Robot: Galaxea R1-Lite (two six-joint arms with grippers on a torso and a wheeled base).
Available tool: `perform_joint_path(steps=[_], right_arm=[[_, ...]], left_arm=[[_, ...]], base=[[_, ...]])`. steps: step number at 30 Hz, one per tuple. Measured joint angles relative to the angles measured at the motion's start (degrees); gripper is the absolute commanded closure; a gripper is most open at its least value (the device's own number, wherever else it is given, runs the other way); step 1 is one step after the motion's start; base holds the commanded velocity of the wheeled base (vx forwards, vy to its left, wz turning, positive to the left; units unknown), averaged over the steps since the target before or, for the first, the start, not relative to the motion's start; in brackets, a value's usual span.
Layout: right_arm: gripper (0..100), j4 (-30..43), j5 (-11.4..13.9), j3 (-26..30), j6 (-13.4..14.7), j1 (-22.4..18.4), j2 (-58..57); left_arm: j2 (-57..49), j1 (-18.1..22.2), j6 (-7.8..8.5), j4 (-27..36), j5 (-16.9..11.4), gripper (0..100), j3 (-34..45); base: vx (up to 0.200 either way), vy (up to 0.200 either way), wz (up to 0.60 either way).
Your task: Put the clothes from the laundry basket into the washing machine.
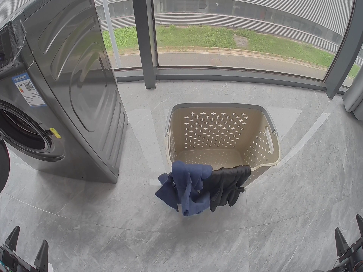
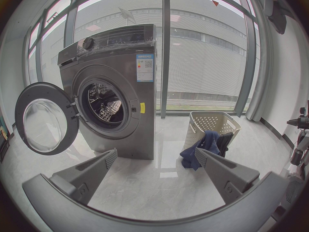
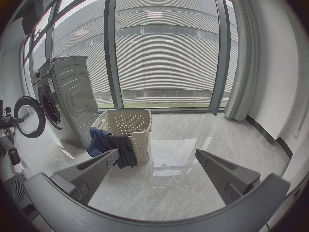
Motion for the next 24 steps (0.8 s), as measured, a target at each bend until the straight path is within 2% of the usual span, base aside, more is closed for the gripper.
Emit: perform_joint_path(steps=[16,24], right_arm=[[0,-0.3,0.4,-0.3,0.1,-0.1,0.0],[0,-2.4,1.0,-7.0,0.9,0.1,2.0]], left_arm=[[0.0,0.0,-0.05,0.0,0.0,0,0.0],[0.0,0.0,-0.02,0.0,0.0,0,0.0]], base=[[0.000,0.000,0.00],[0.000,0.000,0.00]])
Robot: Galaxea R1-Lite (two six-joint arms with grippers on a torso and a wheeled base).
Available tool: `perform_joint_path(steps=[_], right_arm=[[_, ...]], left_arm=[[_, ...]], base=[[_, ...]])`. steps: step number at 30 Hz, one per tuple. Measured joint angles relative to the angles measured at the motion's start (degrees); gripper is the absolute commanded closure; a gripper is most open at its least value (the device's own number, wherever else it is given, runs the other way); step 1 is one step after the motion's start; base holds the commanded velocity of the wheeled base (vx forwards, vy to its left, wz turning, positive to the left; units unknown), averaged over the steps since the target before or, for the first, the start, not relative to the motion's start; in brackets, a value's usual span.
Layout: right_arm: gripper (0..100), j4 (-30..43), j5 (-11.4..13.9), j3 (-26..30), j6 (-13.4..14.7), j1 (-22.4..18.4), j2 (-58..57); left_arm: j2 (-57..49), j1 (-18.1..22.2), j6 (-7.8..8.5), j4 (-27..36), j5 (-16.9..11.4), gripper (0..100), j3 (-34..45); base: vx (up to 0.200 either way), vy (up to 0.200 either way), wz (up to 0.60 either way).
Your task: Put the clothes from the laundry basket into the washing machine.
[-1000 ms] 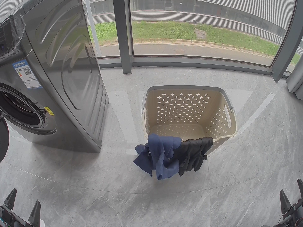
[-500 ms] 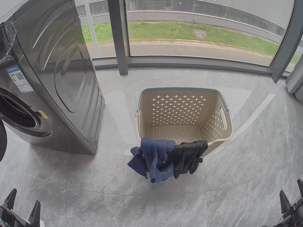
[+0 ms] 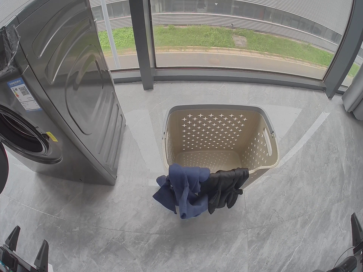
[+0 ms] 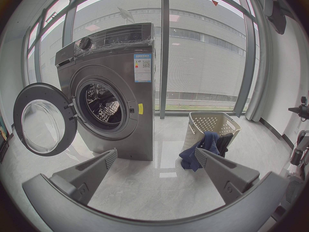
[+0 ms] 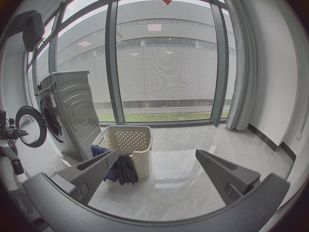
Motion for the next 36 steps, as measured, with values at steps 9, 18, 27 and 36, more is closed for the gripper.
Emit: perform_joint_path(steps=[9,18,27,36], right_arm=[[0,-11.1,1.1,-2.2,3.0,1.8,17.7],[0,-29.0,-0.4,-2.1,6.1,7.9,41.9],[0,-50.8,-6.9,-1.4,10.2,17.5,67.8],[0,-59.3,-11.0,-1.7,12.1,24.6,83.8]], left_arm=[[0.0,0.0,0.02,0.0,0.0,0,0.0],[0.0,0.0,0.02,0.0,0.0,0,0.0],[0.0,0.0,0.00,0.0,0.0,0,0.0],[0.0,0.0,-0.13,0.0,0.0,0,0.0]], base=[[0.000,0.000,0.00],[0.000,0.000,0.00],[0.000,0.000,0.00],[0.000,0.000,0.00]])
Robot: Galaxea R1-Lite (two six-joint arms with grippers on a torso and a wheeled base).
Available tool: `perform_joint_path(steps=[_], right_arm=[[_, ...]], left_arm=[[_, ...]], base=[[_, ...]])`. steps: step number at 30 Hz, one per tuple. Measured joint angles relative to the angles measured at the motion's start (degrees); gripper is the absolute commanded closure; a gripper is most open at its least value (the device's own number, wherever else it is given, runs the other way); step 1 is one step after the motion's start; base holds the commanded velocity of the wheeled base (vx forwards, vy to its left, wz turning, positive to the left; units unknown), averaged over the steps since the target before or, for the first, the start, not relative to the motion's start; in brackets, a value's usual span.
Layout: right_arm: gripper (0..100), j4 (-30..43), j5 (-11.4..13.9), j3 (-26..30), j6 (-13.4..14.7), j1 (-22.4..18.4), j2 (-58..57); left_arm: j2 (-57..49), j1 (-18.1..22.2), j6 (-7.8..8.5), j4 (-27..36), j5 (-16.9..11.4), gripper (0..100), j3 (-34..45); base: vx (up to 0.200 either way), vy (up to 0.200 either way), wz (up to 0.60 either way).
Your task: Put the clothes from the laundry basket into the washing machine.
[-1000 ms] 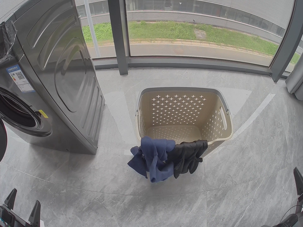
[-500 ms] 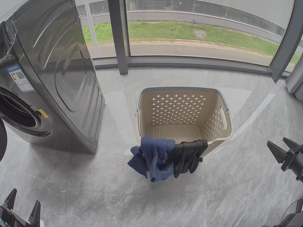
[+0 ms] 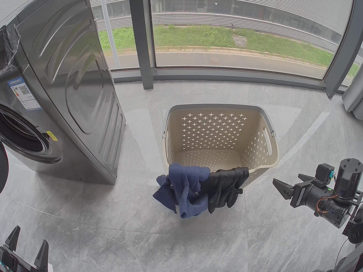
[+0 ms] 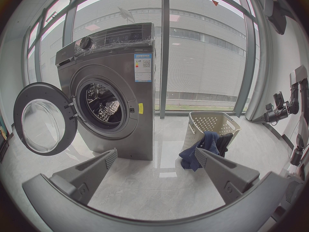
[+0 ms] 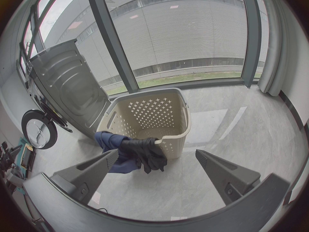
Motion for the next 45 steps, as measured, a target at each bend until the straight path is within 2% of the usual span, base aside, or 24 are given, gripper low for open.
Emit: perform_joint_path(steps=[6,11,16,22,31,45], right_arm=[[0,0.0,-0.2,-0.6,0.0,1.4,3.9],[0,-0.7,-1.2,-1.4,1.3,3.4,8.0],[0,-6.3,-2.3,-2.6,2.7,5.4,13.4],[0,-9.4,-3.3,-4.2,2.9,6.8,19.4],[0,-11.5,-3.9,-10.4,2.9,7.6,29.1],[0,-11.8,-3.9,-17.3,2.7,7.6,37.8]], left_arm=[[0.0,0.0,0.02,0.0,0.0,0,0.0],[0.0,0.0,0.02,0.0,0.0,0,0.0],[0.0,0.0,0.02,0.0,0.0,0,0.0],[0.0,0.0,0.11,0.0,0.0,0,0.0],[0.0,0.0,0.18,0.0,0.0,0,0.0],[0.0,0.0,0.21,0.0,0.0,0,0.0]], base=[[0.000,0.000,0.00],[0.000,0.000,0.00],[0.000,0.000,0.00],[0.000,0.000,0.00],[0.000,0.000,0.00],[0.000,0.000,0.00]])
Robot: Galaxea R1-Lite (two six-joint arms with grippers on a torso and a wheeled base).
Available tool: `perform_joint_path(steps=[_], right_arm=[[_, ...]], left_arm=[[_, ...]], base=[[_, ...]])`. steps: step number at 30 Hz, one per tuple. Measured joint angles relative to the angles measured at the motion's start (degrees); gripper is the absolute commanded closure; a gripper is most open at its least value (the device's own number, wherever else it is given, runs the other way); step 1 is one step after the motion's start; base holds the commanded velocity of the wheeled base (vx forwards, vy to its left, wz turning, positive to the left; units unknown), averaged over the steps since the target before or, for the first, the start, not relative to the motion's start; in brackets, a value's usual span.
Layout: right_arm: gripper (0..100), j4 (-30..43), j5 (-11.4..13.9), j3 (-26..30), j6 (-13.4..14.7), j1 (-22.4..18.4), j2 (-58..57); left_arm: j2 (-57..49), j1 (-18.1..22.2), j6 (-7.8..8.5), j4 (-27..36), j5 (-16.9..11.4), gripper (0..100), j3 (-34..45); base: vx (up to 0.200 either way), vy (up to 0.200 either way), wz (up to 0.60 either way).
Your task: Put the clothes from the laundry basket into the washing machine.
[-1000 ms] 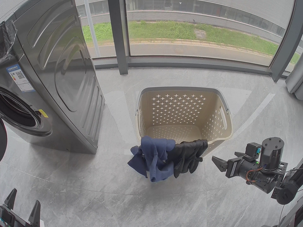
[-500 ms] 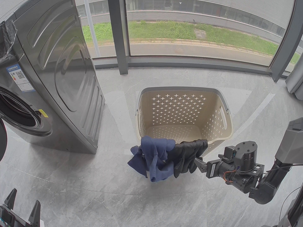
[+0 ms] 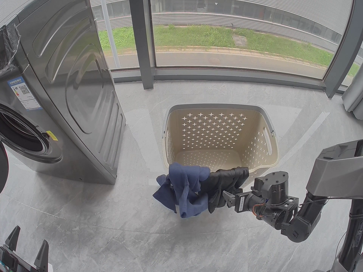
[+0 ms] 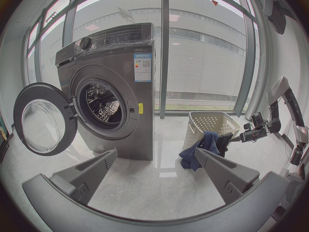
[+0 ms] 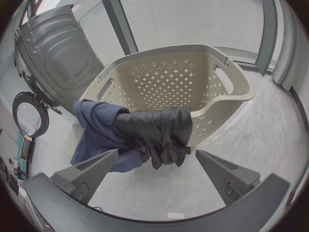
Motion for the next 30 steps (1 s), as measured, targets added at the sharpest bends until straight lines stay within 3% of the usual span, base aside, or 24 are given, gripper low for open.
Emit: perform_joint_path(steps=[30], right_arm=[[0,-1.0,1.1,-16.4,-0.1,-1.5,12.2]], left_arm=[[0.0,0.0,-0.10,0.0,0.0,0,0.0]], base=[[0.000,0.000,0.00]])
